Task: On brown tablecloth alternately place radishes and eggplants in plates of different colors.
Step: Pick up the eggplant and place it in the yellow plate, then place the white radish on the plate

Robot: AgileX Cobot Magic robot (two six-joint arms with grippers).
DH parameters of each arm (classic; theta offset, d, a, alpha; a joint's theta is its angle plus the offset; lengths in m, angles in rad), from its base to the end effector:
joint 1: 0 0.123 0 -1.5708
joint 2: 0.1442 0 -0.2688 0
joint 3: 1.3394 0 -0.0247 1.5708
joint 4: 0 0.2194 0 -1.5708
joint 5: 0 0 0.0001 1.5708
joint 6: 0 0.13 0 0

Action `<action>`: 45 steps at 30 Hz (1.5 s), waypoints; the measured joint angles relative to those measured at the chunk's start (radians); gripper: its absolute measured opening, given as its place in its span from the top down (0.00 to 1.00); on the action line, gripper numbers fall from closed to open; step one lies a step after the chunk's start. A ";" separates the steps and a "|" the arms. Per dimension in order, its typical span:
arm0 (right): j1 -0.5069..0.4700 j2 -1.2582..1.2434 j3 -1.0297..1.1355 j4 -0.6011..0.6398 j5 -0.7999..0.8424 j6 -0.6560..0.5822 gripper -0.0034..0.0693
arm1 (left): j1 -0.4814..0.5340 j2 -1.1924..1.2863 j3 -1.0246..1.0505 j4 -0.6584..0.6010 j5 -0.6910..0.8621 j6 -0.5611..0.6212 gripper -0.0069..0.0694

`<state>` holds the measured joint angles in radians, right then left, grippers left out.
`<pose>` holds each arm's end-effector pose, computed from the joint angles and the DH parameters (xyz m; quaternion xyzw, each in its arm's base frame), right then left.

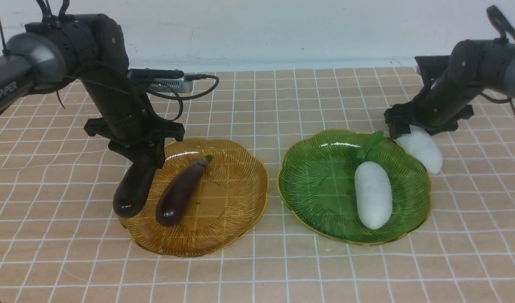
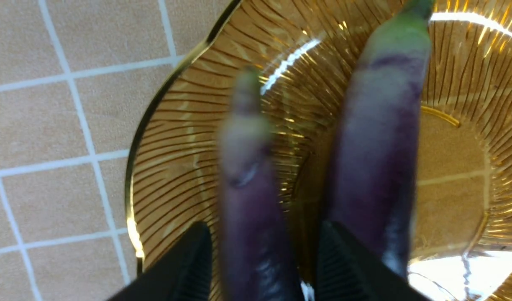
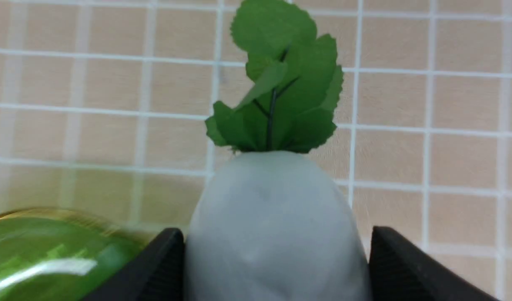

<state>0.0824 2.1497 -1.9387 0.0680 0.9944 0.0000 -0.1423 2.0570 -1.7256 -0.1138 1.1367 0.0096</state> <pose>0.4533 0.0449 0.2052 -0.0285 0.9736 0.0411 0.2227 0.3960 -0.0703 0.1841 0.0565 0.9925 -0.0598 0.0909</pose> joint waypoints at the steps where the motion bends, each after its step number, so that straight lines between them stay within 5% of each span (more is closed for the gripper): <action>1: 0.000 -0.030 -0.026 0.005 0.057 0.000 0.26 | 0.000 0.001 0.000 0.000 -0.010 0.000 0.44; 3: 0.000 -0.107 -0.057 0.041 0.200 0.011 0.26 | 0.000 0.003 0.000 0.000 -0.033 0.000 0.39; 8: 0.005 -0.141 -0.007 0.114 0.247 0.033 0.26 | 0.000 0.005 -0.076 -0.010 0.053 0.000 0.38; 14: 0.014 -0.079 0.125 0.136 0.250 0.056 0.26 | 0.000 -0.062 -0.168 -0.017 0.087 0.021 0.81; 16: 0.014 -0.045 0.137 0.150 0.249 0.066 0.26 | 0.000 -0.134 -0.169 -0.018 0.090 0.027 0.89; 31: 0.034 -0.123 0.146 0.176 0.239 0.023 0.18 | 0.000 -0.486 -0.118 -0.028 0.114 0.051 0.91; 37: 0.034 -0.414 0.209 0.135 0.241 0.000 0.35 | 0.000 -0.659 0.030 -0.028 0.115 0.054 0.91; 45: 0.034 -0.880 0.376 0.114 0.186 0.000 0.73 | 0.000 -0.910 0.274 -0.028 0.055 0.066 0.91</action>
<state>0.1162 1.2698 -1.5624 0.1819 1.1803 0.0000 -0.1423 1.1469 -1.4518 -0.1414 1.1919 0.0753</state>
